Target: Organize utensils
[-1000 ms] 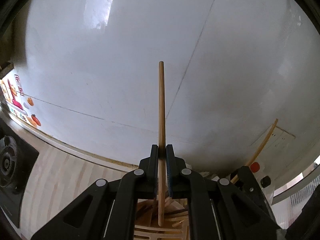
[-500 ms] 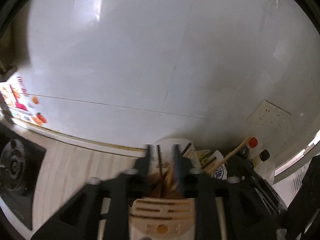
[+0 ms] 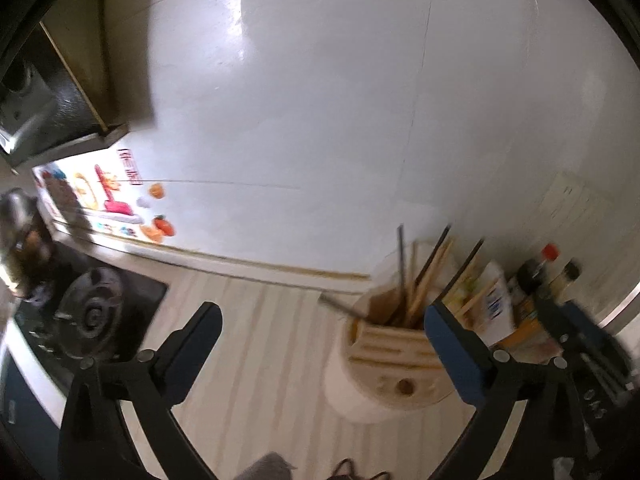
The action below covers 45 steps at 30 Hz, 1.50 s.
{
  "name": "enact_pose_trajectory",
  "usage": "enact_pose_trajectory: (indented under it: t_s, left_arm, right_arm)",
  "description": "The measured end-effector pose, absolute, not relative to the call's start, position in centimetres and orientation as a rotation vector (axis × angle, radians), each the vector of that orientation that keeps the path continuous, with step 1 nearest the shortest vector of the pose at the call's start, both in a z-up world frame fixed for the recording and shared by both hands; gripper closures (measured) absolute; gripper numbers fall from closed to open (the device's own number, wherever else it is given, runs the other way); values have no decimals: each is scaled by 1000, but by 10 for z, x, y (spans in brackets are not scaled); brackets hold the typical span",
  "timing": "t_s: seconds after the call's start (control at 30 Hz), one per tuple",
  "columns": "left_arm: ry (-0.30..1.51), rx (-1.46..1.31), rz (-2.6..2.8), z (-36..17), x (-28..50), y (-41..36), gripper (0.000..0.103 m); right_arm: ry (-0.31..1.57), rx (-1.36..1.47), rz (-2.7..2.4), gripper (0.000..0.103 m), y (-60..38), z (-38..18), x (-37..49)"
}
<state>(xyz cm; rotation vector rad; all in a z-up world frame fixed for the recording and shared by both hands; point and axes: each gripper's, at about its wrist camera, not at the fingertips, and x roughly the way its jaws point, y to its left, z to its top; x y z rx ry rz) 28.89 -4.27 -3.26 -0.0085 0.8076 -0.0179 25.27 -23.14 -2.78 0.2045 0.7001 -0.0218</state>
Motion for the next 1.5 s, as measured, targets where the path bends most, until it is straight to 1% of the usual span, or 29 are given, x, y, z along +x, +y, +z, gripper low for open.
enact_pose_trajectory:
  t_s: [0.03, 0.07, 0.1, 0.13, 0.2, 0.27, 0.33, 0.5, 0.67, 0.9, 1.23, 1.5]
  left_arm:
    - [814, 17, -3, -38, 286, -45, 0]
    - [819, 27, 5, -40, 284, -45, 0]
    - [825, 30, 12, -43, 281, -45, 0]
    - [829, 29, 16, -45, 279, -44, 0]
    - [831, 29, 33, -47, 273, -43, 0]
    - [829, 31, 46, -47, 268, -40, 0]
    - [830, 29, 57, -46, 261, -38, 0]
    - [813, 14, 62, -40, 237, -35, 0]
    - [780, 8, 32, -24, 204, -30, 0]
    - [740, 34, -24, 1, 151, -20, 0]
    - [666, 43, -81, 39, 70, 4, 0]
    - [645, 32, -110, 53, 34, 11, 0]
  right_arm:
    - [715, 183, -28, 40, -228, -31, 250]
    - [726, 170, -39, 34, -227, -36, 250]
    - [738, 160, -49, 22, -225, -39, 248]
    - [748, 156, -52, 12, -224, -42, 247]
    - [760, 134, -79, 7, -223, -47, 245]
    - [757, 110, -106, 6, -220, -45, 241]
    - [756, 87, -134, 3, -221, -45, 238]
    - [746, 39, -146, 2, -216, -33, 220]
    - [732, 29, -162, 1, -210, -13, 188]
    - [666, 6, -221, 0, -185, 30, 118]
    - [612, 28, -269, 0, -160, 76, 21]
    - [581, 35, -294, 0, -152, 102, -33]
